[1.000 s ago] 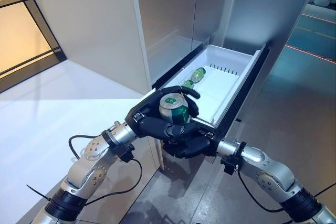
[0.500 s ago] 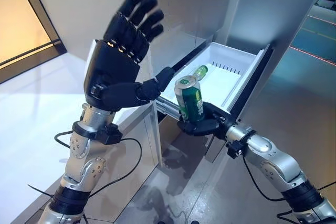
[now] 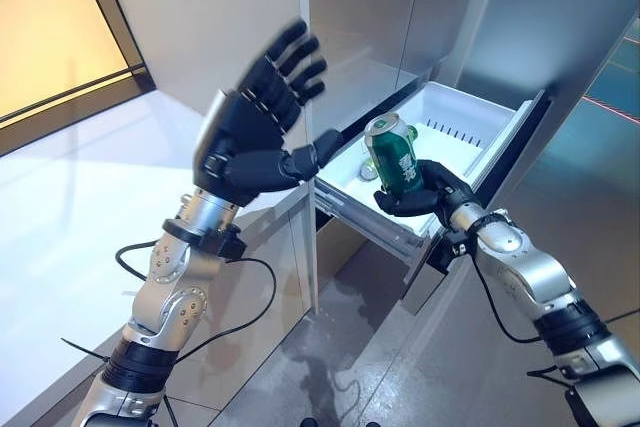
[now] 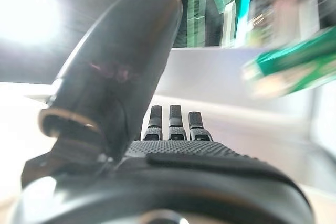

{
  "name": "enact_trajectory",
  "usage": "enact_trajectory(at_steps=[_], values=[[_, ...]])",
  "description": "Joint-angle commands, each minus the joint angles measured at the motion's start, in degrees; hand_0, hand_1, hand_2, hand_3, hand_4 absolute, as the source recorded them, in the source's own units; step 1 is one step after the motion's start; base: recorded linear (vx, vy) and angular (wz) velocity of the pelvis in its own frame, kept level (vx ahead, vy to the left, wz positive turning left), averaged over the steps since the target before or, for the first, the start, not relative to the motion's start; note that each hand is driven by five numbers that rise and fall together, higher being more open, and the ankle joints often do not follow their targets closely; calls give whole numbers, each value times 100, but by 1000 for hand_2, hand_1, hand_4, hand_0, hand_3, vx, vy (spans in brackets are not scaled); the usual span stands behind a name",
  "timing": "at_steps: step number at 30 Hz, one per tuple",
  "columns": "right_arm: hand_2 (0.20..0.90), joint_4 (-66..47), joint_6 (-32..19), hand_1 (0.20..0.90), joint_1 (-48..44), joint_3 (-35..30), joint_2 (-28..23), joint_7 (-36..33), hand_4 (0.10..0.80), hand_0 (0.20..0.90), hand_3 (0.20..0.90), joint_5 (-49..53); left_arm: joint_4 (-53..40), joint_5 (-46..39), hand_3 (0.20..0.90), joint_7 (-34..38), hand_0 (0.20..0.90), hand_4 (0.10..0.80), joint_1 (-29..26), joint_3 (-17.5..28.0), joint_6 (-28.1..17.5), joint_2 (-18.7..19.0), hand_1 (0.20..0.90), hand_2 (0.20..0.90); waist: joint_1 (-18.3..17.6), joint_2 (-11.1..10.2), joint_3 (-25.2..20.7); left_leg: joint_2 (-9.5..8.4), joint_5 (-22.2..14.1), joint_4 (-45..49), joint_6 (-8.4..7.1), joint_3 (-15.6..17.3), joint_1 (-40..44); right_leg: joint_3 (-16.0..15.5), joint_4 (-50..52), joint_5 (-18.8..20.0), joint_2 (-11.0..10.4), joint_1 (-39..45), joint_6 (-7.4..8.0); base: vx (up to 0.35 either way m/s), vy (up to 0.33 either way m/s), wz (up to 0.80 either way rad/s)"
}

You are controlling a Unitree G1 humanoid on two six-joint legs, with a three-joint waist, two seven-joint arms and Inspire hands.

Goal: Put drinks into fridge and close the fridge

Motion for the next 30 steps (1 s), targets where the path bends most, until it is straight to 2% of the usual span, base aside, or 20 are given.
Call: enact_trajectory(at_steps=[1,7,13,17,20,24,30], values=[[300,520,-991,300,-2165,-478,-458,-611,100,300,200,162,121,-344,900,-618,900,800,-302,-479,479,-137,900,900,170,-170,-487,-82,-505,229,-101,-143,160,-200,470,-277,106,-42,1,111,36,29],[300,2297,-1023,300,-3015,-3,-1000,-582,100,300,200,-6,261,-617,900,-985,900,800,237,-923,1235,-139,900,900,436,-159,-420,-96,-443,217,-132,-274,120,-356,427,-261,82,12,-3,103,40,19],[300,3369,-1049,300,-3432,288,-1403,-481,100,300,200,-308,156,-725,900,-1355,900,800,794,-1302,1536,60,900,900,665,-112,-188,-110,-411,325,-148,-432,-122,-445,458,-273,60,-110,-10,32,16,24],[300,3906,-1063,300,-3807,588,-1782,-442,100,300,200,-355,308,-533,900,-1504,900,800,862,-1602,1445,419,900,900,800,-62,227,-135,-320,513,-131,-543,-693,-469,549,-183,50,-581,-13,-185,-55,30],[300,4122,-1037,300,-3884,628,-1901,-376,100,300,200,-373,520,-174,900,-1432,900,800,863,-1756,1338,527,900,900,842,-33,439,-128,-284,571,-117,-588,-900,-457,587,-144,65,-762,-13,-105,-71,27],[300,4255,-965,300,-3772,526,-1975,-315,100,300,200,-439,1383,1204,900,-1029,900,800,928,-2096,281,576,900,900,845,-5,732,-104,-254,652,-98,-622,-1144,-424,626,-99,100,-967,-22,-32,-67,3],[300,4220,-927,300,-3678,467,-1935,-189,100,300,200,-765,3167,1915,900,-120,900,800,890,-2184,-120,478,900,900,790,28,1155,-85,-192,772,-118,-549,-1583,-422,719,-51,117,-1387,-33,-82,-22,1]])
